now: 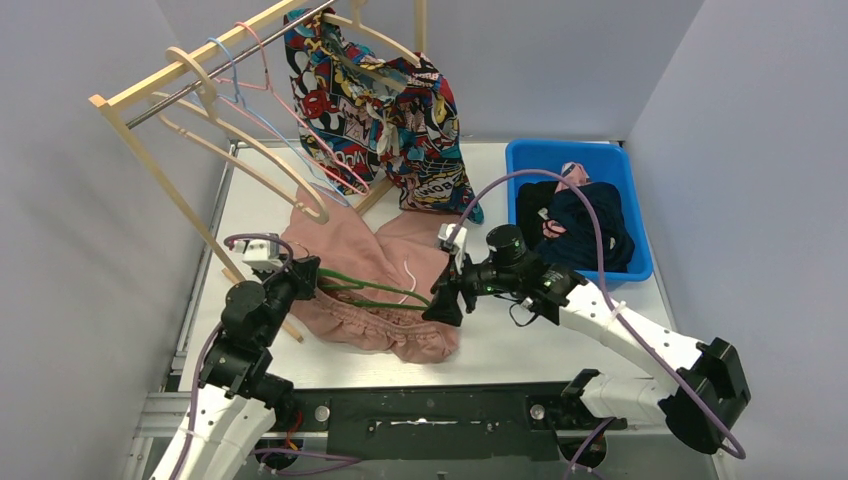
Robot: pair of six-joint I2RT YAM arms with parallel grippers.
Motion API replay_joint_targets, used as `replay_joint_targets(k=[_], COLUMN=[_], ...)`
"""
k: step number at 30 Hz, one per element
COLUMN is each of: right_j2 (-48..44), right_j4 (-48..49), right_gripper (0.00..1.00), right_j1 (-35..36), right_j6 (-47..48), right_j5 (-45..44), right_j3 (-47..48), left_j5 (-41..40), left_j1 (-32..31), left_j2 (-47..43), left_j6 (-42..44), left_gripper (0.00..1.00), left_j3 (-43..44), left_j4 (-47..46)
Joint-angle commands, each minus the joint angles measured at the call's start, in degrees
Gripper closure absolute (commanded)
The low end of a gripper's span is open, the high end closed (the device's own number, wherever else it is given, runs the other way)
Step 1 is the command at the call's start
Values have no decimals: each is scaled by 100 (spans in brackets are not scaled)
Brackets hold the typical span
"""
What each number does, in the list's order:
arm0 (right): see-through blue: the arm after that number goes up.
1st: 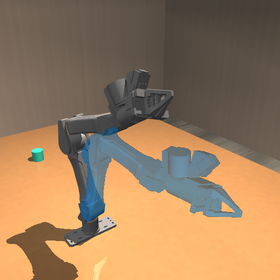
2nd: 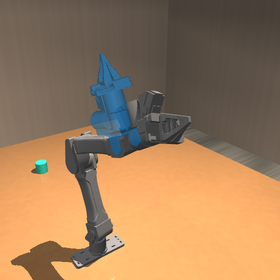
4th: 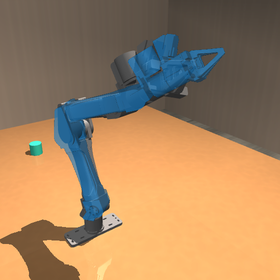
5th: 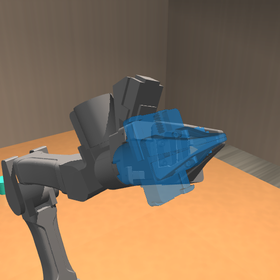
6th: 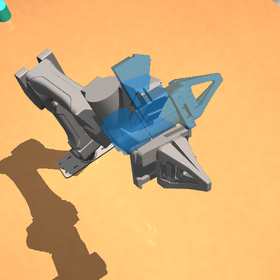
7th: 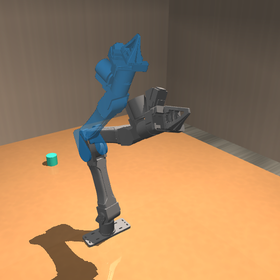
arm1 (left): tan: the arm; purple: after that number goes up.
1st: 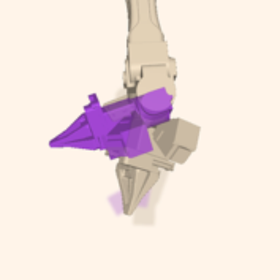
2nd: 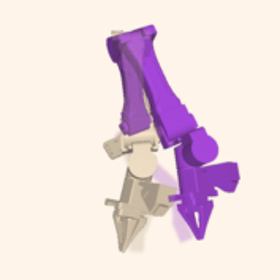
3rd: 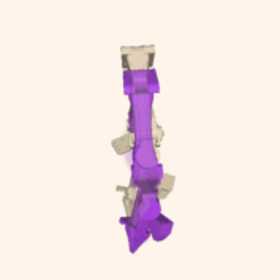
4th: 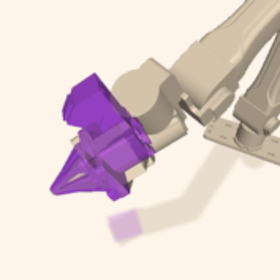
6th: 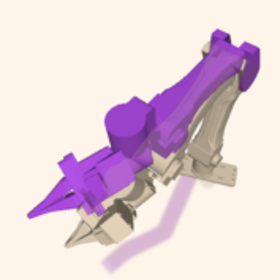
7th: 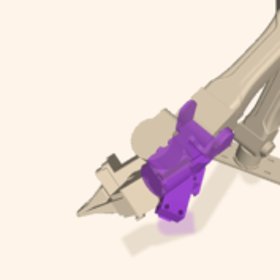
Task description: Remove the shorts from the hanger
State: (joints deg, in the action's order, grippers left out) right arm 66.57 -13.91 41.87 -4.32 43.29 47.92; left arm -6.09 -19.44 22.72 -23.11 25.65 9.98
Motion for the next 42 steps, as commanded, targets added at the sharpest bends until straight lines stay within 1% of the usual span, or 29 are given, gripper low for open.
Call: replay_joint_targets(k=[1,3,4,6,8,9,10,11,12,13,14,15,16,19,20,22,23,25,28,29,31,34,38,40,42], right_j2=[16,196,291,436,483,454,413,370,320,277,237,187,144,-2,-58,-174,-228,-344,-574,-667,-918,-1213,-1484,-1622,-1798], right_j4=[788,727,620,354,154,129,177,241,298,325,310,294,289,362,370,338,300,213,6,-56,-199,-488,-774,-799,-789], right_gripper=[33,33,35,41,50,55,63,68,77,89,96,99,100,100,100,100,100,100,100,100,100,100,100,100,100], right_j1=[357,398,405,398,406,411,400,404,407,414,420,412,418,419,419,414,404,344,134,-36,-346,-691,-811,-819,-841], right_j6=[42,62,81,186,314,329,322,306,256,192,111,53,42,-125,-232,-326,-340,-352,-407,-463,-542,-541,-420,-408,-445], right_j5=[-152,-348,-472,-529,-476,-506,-552,-605,-679,-794,-994,-1190,-1332,-1367,-1404,-1380,-1327,-1181,-1060,-1015,-905,-806,-657,-714,-851], right_j3=[35,184,282,461,494,467,413,365,325,299,297,282,250,177,174,169,161,125,46,9,-69,-175,-275,-261,-204], left_j5=[153,188,191,190,188,197,207,224,237,247,251,251,255,245,269,356,413,533,792,899,1089,1296,1667,1644,1401], left_j1=[27,28,28,28,28,28,27,28,28,28,28,22,27,28,28,28,28,28,28,28,28,28,26,26,28], left_j2=[123,151,158,154,141,144,145,153,160,170,179,180,177,171,163,163,158,141,92,73,51,65,9,-53,-101], left_j6=[188,194,194,206,202,202,202,202,209,211,217,224,228,239,250,293,298,314,333,340,313,264,250,246,258], left_gripper=[100,100,100,100,100,100,100,100,100,100,100,100,100,100,97,76,67,54,45,43,35,32,30,30,30], left_j3=[150,151,151,151,147,143,142,136,134,140,142,142,142,133,126,125,132,133,129,125,125,224,222,175,173], left_j4=[-426,-426,-426,-418,-418,-418,-430,-441,-444,-444,-436,-428,-427,-435,-440,-444,-452,-484,-577,-614,-663,-624,-734,-787,-720])
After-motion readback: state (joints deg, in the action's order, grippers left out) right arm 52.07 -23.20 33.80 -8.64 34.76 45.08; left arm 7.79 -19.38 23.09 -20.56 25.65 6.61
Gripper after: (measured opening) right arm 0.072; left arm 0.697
